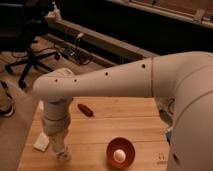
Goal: Knock the bottle over
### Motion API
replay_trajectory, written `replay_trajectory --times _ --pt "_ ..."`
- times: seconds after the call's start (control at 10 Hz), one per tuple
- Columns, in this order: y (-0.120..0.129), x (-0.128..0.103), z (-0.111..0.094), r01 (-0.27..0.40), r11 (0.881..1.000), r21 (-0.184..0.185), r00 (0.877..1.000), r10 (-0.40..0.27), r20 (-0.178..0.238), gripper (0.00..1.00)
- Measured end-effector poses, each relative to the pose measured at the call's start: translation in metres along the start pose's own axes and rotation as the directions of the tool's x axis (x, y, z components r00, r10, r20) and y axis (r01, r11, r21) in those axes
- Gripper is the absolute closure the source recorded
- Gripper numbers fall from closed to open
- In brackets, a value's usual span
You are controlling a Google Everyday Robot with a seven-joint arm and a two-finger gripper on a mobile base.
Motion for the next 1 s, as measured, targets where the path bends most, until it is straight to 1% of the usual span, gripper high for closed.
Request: replay_trajectory --times 0.1,0.3,0.5,0.6,0.7,0.8,0.9,1.0 --pt "0.001 -0.001 0.004 0.02 1.0 -0.008 0.999 -0.021 -0.034 1.0" --pt "-0.001 -0.005 0.013 0.044 0.999 -0.02 0.993 -0.046 -0.109 1.0" --pt "-0.007 -0.007 0.022 0.031 0.999 -0.01 0.983 -0.032 -0.179 1.0" --pt "-0.009 -0.012 0.027 0.009 1.0 0.002 0.978 -0.008 -0.208 1.0" --pt "-0.01 -0.018 0.03 -0.023 1.0 0.01 0.976 0.024 -0.214 1.0" --pt "-0.01 -0.028 0.029 -0.069 0.998 0.009 0.978 0.07 -0.197 1.0" --pt "-0.013 -0.046 0.025 -0.128 0.992 -0.004 0.982 0.127 -0.138 1.0" --pt "-0.021 -0.061 0.019 -0.184 0.983 -0.021 0.981 0.182 -0.062 1.0"
